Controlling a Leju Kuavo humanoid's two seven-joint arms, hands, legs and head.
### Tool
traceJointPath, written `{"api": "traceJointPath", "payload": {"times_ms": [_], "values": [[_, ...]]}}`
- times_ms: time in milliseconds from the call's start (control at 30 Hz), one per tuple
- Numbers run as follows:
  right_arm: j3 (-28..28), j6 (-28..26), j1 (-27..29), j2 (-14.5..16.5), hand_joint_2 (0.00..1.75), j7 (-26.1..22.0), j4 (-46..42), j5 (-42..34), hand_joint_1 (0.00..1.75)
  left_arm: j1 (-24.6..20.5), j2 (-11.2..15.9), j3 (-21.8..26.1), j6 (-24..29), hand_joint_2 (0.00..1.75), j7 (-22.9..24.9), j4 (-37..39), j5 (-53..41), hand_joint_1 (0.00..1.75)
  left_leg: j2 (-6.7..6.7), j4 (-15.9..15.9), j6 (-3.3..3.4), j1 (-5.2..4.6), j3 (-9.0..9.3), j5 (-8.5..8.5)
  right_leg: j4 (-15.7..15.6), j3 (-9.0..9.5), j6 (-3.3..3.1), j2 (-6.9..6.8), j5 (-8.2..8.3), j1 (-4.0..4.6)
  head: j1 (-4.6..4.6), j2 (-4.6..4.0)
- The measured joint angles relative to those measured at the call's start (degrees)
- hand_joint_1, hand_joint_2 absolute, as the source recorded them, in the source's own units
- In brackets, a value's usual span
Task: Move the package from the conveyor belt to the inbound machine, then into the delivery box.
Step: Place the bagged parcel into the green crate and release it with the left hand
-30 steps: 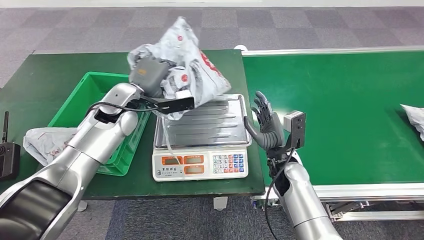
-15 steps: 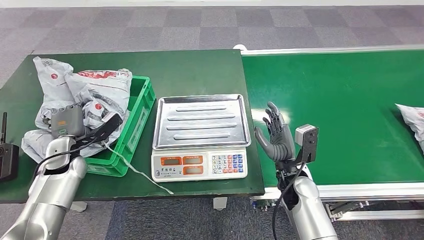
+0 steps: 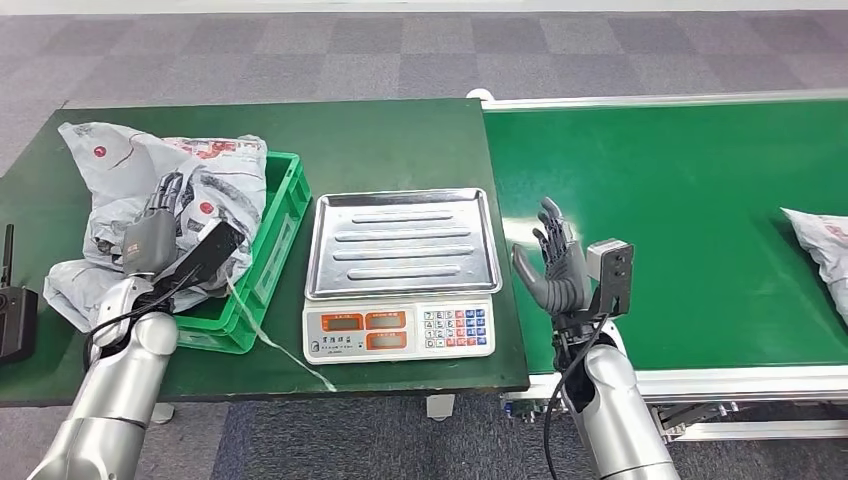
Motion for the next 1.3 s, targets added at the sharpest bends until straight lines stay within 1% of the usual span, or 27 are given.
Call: {"api": "traceJointPath", "payload": {"times_ms": [100, 267, 333, 367, 433, 500, 600, 667, 767, 900, 967, 1067, 1133, 1167, 1200, 1233, 1267, 1300], "values": [[0.72, -0.38, -0.98, 0.00, 1.75, 0.01, 1.14, 0.52, 0.00, 0.28, -1.00, -1.60, 0.54, 1.75, 1.64, -3.26, -0.13, 0.00, -0.02, 0.00, 0.00, 0.00, 0.00, 0.00, 0.00, 0.00, 0.00, -0.02, 0.00, 0.00, 0.00, 0.00], [2.24, -0.32, -2.67, 0.03, 1.75, 0.01, 2.97, 0.95, 0.00, 0.77, -2.76, -6.69, 5.46, 1.75, 7.32, -9.11, -8.76, 0.00, -0.08, 0.00, 0.00, 0.00, -0.01, 0.00, 0.00, 0.02, 0.00, -0.08, 0.00, 0.00, 0.01, 0.00], [2.89, -0.21, -3.52, 0.11, 1.75, -0.03, 3.90, 1.14, 0.00, 1.08, -3.69, -8.84, 6.30, 1.75, 8.05, -11.69, -9.90, 0.00, -0.08, 0.00, 0.00, -0.01, -0.01, 0.00, 0.00, 0.02, 0.00, -0.08, 0.00, 0.00, 0.01, 0.00], [3.17, -0.10, -3.92, 0.20, 1.75, -0.09, 4.34, 1.19, 0.00, 1.15, -4.13, -9.81, 5.86, 1.75, 7.57, -12.76, -8.70, 0.00, -0.09, 0.01, 0.00, -0.01, -0.01, 0.00, -0.01, 0.02, 0.00, -0.08, 0.00, -0.01, 0.01, 0.00], [3.74, 0.33, -4.72, 0.45, 1.75, -0.21, 5.15, 1.14, 0.00, 1.12, -5.01, -11.67, 2.70, 1.75, 5.59, -14.44, -2.87, 0.00, -0.11, 0.01, 0.00, -0.01, -0.01, 0.00, -0.01, 0.02, 0.00, -0.09, 0.00, -0.01, 0.01, 0.00], [4.36, 0.93, -5.52, 0.65, 1.75, -0.29, 5.86, 0.93, 0.00, 0.75, -5.69, -13.40, -0.77, 1.75, 5.33, -15.02, 1.80, 0.00, -0.11, 0.01, 0.00, -0.01, -0.01, 0.01, -0.02, 0.01, 0.00, -0.09, 0.00, -0.02, 0.00, 0.00], [5.17, 1.41, -6.38, 0.82, 1.75, -0.36, 6.67, 0.69, 0.00, -0.84, -6.28, -15.65, -2.06, 1.75, 7.99, -13.91, -0.57, 0.00, -0.10, 0.01, 0.00, 0.00, 0.00, 0.01, -0.01, 0.01, -0.01, -0.09, 0.01, -0.02, 0.01, 0.00], [5.63, 1.55, -6.61, 0.87, 1.75, -0.27, 6.92, 0.71, 0.00, -2.14, -6.77, -16.31, -4.67, 1.75, 6.65, -12.34, 0.91, 0.00, -0.11, 0.01, 0.00, 0.00, 0.01, 0.02, -0.01, 0.02, -0.01, -0.09, 0.02, -0.02, 0.01, 0.00], [5.95, 1.79, -6.67, 0.92, 1.75, -0.02, 6.97, 0.78, 0.00, -2.92, -7.41, -16.53, -10.66, 1.75, 3.05, -10.51, 6.52, 0.00, -0.10, 0.01, 0.00, 0.00, 0.01, 0.02, 0.01, 0.01, -0.01, -0.08, 0.02, -0.01, 0.01, 0.00], [5.96, 1.99, -6.66, 0.92, 1.75, 0.27, 6.97, 0.73, 0.00, -3.50, -8.11, -17.98, -13.97, 1.75, 3.40, -9.22, 5.14, 0.00, -0.10, 0.01, 0.00, -0.02, 0.00, 0.02, 0.00, 0.00, -0.01, -0.08, 0.02, -0.01, 0.01, 0.00], [5.96, 2.45, -6.71, 0.93, 1.75, 0.45, 7.01, 0.72, 0.00, -3.59, -8.50, -18.22, -19.10, 1.75, 0.61, -8.95, 10.84, 0.00, -0.11, 0.01, 0.01, -0.02, -0.03, 0.01, 0.00, 0.00, 0.00, -0.08, 0.01, -0.01, 0.01, 0.00], [6.01, 3.29, -7.21, 1.03, 1.75, 0.71, 7.56, 0.73, 0.00, -3.64, -8.80, -18.20, -30.16, 1.75, -4.07, -8.56, 24.05, 0.00, -0.13, 0.00, 0.01, -0.02, -0.06, 0.01, 0.00, 0.01, 0.01, -0.09, 0.00, -0.01, 0.02, 0.00], [6.26, 3.63, -7.82, 1.19, 1.75, 0.73, 8.26, 0.79, 0.00, -3.98, -8.81, -17.89, -38.06, 1.75, -5.86, -7.30, 32.91, 0.00, -0.13, 0.00, 0.01, -0.02, -0.05, 0.01, 0.00, 0.01, 0.01, -0.09, 0.00, -0.02, 0.01, 0.00], [6.48, 3.75, -8.10, 1.27, 1.75, 0.70, 8.60, 0.83, 0.00, -4.22, -8.79, -17.63, -41.08, 1.75, -6.38, -6.37, 36.57, 0.00, -0.12, 0.00, 0.01, -0.02, -0.03, 0.01, 0.00, 0.01, 0.01, -0.09, 0.00, -0.02, 0.01, 0.00], [6.69, 3.72, -8.32, 1.33, 1.75, 0.68, 8.87, 0.86, 0.00, -4.54, -8.69, -17.41, -42.37, 1.75, -6.46, -5.29, 38.38, 0.00, -0.12, 0.00, 0.00, -0.01, -0.02, 0.02, 0.00, 0.01, 0.01, -0.09, 0.01, -0.02, 0.01, 0.00], [6.87, 3.58, -8.45, 1.39, 1.75, 0.68, 9.07, 0.89, 0.00, -4.98, -8.55, -17.31, -41.57, 1.75, -5.94, -4.13, 37.88, 0.00, -0.12, 0.00, 0.00, 0.00, -0.01, 0.03, 0.00, 0.01, 0.00, -0.09, 0.01, -0.02, 0.01, 0.00], [6.98, 3.33, -8.49, 1.44, 1.75, 0.70, 9.17, 0.95, 0.00, -5.57, -8.36, -17.33, -38.79, 1.75, -4.91, -2.86, 35.28, 0.00, -0.13, 0.00, 0.00, 0.01, -0.01, 0.04, 0.01, 0.01, 0.00, -0.10, 0.01, -0.02, 0.01, 0.00], [7.03, 3.03, -8.46, 1.47, 1.75, 0.75, 9.21, 1.05, 0.00, -6.31, -8.14, -17.40, -34.92, 1.75, -3.50, -1.52, 31.37, 0.00, -0.13, 0.00, 0.00, 0.02, -0.01, 0.06, 0.01, 0.01, -0.01, -0.10, 0.01, -0.02, 0.01, 0.00]]}}
